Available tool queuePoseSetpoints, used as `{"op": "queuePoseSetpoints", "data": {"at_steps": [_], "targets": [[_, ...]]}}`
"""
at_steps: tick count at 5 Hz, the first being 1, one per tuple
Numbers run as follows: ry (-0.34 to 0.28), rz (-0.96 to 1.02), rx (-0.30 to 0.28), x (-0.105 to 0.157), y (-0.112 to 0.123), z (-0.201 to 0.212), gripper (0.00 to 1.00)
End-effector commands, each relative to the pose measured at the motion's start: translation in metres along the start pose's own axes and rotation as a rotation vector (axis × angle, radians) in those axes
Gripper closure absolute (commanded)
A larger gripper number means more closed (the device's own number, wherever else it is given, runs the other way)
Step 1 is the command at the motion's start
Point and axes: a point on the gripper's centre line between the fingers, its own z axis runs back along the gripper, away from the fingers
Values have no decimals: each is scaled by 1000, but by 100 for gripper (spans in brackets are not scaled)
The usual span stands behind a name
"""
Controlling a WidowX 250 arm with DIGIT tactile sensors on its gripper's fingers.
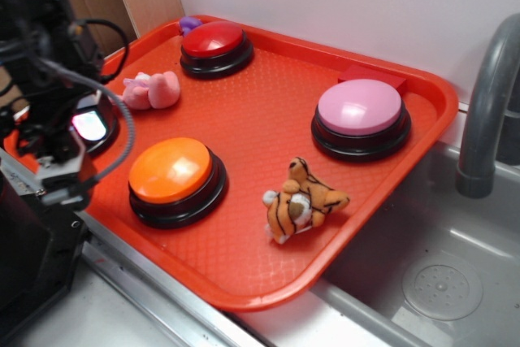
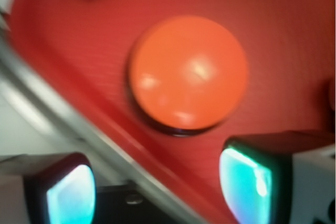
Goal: Push the orange button.
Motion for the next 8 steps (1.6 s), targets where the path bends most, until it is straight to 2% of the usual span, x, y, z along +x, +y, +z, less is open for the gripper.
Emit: {"op": "queuePoseSetpoints", "data": {"at_steps": [1, 3, 4, 7, 8], "targets": [[-9, -15, 5, 37, 19, -13, 0], [10, -71, 25, 63, -1, -32, 0], [29, -83, -8, 65, -2, -43, 0], [-28, -87, 48, 63, 5, 5, 0], [-44, -60, 50, 57, 4, 17, 0]]}}
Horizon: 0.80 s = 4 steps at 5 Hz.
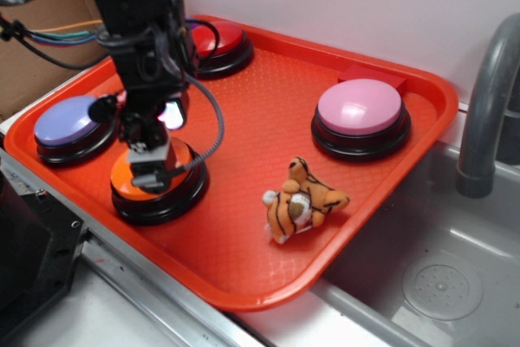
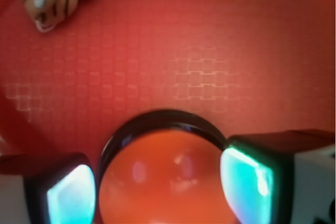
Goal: Push the orange button.
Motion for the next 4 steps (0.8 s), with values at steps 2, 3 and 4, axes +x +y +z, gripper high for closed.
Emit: {"op": "queuePoseSetpoints", "data": {"at_steps": [2, 3, 4], "targets": [[-19, 158, 18, -11, -10, 45, 0], [-24, 215, 11, -21, -8, 50, 0], [-22, 252, -9, -31, -2, 49, 0]]}}
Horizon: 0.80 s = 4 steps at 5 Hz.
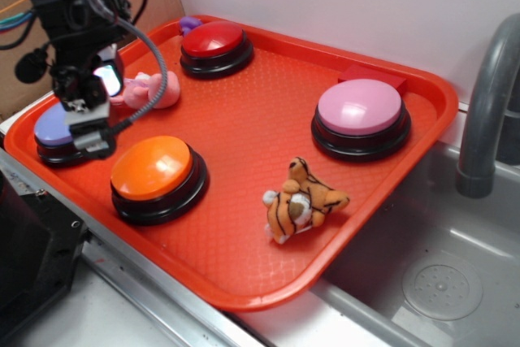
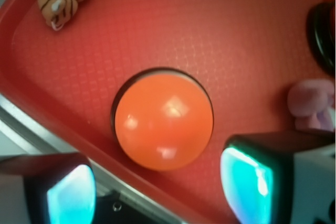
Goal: Push the orange button.
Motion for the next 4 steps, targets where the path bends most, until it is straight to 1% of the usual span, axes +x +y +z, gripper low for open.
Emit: {"op": "queuePoseSetpoints", "data": {"at_steps": [1, 2, 4], "targets": [[-16, 45, -16, 4, 1, 10, 0], [-6, 39, -11, 7, 5, 13, 0], [-2, 23, 7, 17, 13, 21, 0]]}}
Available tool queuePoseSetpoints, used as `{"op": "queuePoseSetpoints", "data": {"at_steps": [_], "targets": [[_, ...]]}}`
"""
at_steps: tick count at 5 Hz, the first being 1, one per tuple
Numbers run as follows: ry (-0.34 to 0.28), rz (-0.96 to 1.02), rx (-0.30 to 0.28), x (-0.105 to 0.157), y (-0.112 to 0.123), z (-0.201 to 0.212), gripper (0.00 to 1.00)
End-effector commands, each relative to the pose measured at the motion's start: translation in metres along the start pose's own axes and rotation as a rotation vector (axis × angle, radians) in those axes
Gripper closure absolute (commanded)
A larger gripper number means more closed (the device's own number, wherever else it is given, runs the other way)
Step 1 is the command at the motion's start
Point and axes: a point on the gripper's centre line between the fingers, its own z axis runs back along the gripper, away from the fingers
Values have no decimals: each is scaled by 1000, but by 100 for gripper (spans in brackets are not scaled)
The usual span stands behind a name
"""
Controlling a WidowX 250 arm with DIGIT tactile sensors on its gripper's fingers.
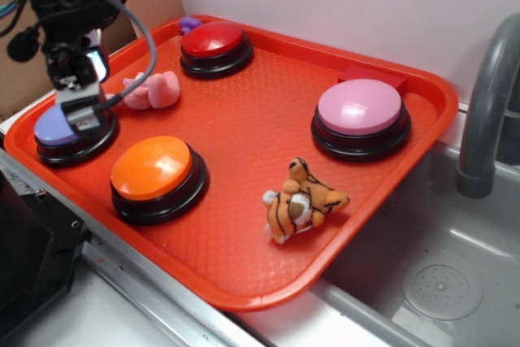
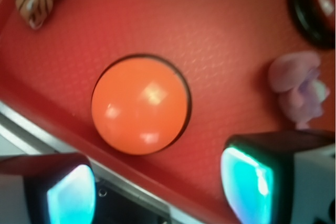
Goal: Push the orange button.
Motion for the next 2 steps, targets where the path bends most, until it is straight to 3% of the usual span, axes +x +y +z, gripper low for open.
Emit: {"op": "queuePoseSetpoints", "data": {"at_steps": [1, 2], "targets": [[-26, -6, 32, 21, -4, 21, 0], [-49, -20, 5, 21, -3, 19, 0]]}}
